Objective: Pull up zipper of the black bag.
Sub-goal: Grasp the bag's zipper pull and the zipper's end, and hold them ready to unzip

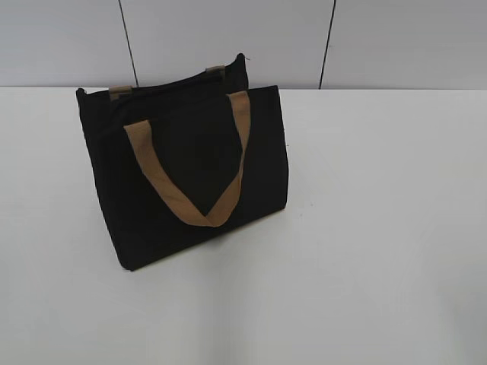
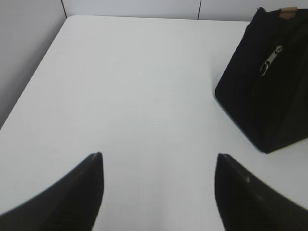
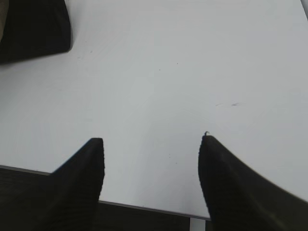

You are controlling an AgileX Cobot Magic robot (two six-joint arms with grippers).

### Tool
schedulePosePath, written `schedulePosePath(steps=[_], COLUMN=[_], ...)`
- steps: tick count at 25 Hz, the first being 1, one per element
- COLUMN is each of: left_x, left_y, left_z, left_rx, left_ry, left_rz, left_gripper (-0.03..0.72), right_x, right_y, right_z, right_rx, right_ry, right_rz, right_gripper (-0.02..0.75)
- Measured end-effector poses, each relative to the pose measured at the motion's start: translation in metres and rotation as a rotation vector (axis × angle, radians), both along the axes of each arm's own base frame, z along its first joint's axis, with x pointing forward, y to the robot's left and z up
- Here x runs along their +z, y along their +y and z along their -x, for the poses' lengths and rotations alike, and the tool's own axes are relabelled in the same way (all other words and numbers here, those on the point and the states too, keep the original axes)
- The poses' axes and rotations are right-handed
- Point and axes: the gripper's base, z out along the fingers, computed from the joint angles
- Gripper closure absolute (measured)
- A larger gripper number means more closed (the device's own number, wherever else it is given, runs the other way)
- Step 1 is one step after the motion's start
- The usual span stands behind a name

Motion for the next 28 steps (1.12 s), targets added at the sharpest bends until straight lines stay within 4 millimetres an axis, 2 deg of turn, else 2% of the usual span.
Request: schedulePosePath(steps=[28], left_x=[0.0000], left_y=[0.0011], left_z=[-0.0002], left_rx=[0.009], left_ry=[0.001], left_rz=[-0.012], left_gripper=[0.151], right_x=[0.0001], right_y=[0.0000], right_z=[-0.0001], right_rx=[0.000], right_ry=[-0.002], right_rz=[0.000], right_gripper=[0.269])
